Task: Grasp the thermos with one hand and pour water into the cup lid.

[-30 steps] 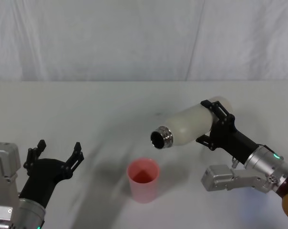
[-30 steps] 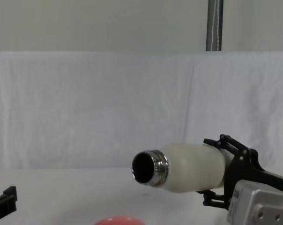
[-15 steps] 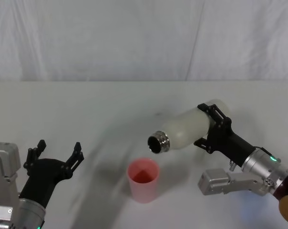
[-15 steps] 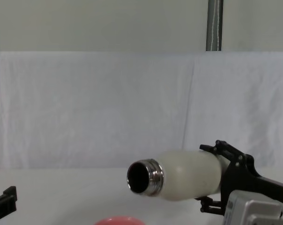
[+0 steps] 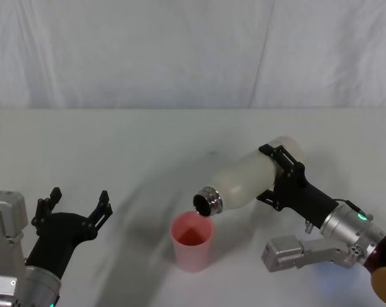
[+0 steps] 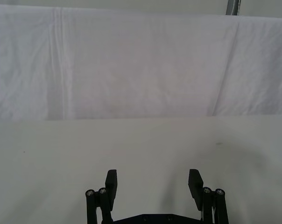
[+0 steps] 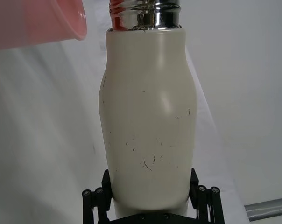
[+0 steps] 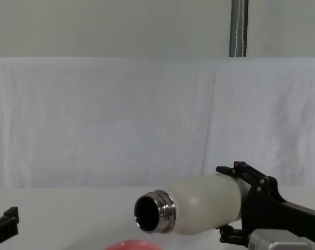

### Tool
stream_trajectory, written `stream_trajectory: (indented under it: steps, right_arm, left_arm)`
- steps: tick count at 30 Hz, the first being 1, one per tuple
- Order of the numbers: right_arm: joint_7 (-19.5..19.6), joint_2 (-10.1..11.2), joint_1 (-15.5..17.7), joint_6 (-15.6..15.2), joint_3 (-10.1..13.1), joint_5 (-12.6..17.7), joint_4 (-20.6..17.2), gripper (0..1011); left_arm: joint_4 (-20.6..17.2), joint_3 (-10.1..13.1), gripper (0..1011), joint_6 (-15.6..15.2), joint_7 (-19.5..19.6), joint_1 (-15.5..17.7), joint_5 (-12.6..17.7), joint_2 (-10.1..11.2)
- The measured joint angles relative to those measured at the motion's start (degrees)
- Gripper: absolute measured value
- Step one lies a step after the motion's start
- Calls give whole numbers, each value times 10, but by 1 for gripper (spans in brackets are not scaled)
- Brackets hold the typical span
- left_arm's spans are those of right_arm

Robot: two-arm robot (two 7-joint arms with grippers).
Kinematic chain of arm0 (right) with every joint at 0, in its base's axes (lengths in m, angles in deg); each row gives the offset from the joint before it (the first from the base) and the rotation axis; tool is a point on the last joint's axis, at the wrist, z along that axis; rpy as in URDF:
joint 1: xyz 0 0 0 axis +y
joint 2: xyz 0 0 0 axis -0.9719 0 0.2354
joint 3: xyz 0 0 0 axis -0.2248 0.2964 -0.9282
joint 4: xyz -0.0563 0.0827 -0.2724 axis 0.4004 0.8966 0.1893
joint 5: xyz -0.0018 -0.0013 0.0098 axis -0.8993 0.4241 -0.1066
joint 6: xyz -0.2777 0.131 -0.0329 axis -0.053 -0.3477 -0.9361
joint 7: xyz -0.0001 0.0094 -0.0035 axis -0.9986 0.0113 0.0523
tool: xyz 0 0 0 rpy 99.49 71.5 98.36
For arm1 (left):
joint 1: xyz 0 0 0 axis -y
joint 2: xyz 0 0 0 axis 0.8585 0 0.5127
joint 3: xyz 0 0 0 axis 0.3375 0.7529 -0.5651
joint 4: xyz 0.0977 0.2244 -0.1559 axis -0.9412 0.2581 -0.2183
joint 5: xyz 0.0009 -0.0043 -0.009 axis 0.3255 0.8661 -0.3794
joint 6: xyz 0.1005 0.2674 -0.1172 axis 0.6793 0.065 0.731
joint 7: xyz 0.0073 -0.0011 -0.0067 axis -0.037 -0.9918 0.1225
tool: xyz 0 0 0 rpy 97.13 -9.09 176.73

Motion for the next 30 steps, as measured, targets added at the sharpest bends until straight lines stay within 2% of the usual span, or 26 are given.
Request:
stream_trajectory:
  steps: [17, 30]
  right_arm:
    - [18, 9, -11, -10, -17, -25, 3, 955]
    - [22, 11, -19, -11, -23, -28, 7, 955]
  left_arm:
    - [0, 0, 1001, 0, 0, 0, 0, 0]
    - [0, 0, 1001, 0, 0, 0, 0, 0]
